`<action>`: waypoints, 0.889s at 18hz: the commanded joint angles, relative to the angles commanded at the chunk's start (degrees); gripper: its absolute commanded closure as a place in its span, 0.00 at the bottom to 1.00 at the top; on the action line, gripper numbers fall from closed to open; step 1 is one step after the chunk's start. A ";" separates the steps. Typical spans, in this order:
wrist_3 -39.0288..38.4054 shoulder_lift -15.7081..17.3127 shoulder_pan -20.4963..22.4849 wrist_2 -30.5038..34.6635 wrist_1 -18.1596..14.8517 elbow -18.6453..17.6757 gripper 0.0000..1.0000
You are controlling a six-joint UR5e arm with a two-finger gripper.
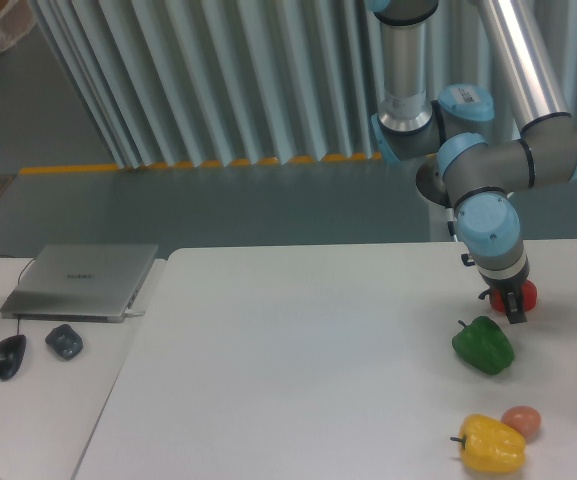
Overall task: Place the red peppers in a basket
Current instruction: 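Close the gripper around the small red pepper, then lift the red pepper and carry it away from the green pepper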
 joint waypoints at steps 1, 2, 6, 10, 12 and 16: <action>-0.53 0.00 0.00 0.09 0.00 0.09 0.38; -0.62 0.00 0.00 0.09 -0.09 0.18 0.41; -0.10 0.17 0.17 0.18 -1.23 2.46 0.48; 0.08 0.61 0.70 -0.35 -5.61 6.14 0.48; 0.17 0.70 0.97 -0.53 -6.94 7.82 0.48; 0.17 2.37 3.77 -7.26 -6.68 12.46 0.49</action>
